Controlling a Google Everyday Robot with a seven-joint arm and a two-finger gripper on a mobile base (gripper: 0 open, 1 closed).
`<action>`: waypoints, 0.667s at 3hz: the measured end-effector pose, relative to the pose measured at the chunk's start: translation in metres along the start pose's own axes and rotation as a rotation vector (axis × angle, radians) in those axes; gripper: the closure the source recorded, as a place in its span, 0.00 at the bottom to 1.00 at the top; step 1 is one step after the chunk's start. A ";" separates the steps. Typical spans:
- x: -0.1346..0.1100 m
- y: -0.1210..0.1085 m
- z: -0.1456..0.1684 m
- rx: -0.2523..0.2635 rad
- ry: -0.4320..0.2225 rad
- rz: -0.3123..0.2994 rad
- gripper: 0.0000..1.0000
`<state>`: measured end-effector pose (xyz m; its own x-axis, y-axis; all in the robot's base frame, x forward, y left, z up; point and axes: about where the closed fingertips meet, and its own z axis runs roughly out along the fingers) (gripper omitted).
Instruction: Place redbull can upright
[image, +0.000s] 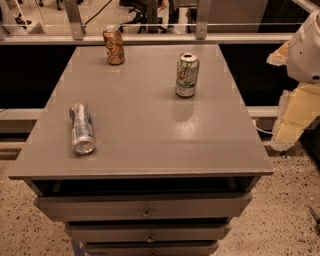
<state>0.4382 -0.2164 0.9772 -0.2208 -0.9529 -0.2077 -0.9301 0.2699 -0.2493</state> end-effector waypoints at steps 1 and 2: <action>0.000 0.000 0.000 0.000 0.000 0.000 0.00; -0.028 0.000 0.011 -0.010 0.005 0.028 0.00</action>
Offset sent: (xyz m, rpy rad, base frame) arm 0.0314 0.0976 -0.0210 0.0207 0.0771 -0.0941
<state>0.4472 -0.1885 0.9728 -0.2486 -0.9455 -0.2102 -0.9263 0.2955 -0.2339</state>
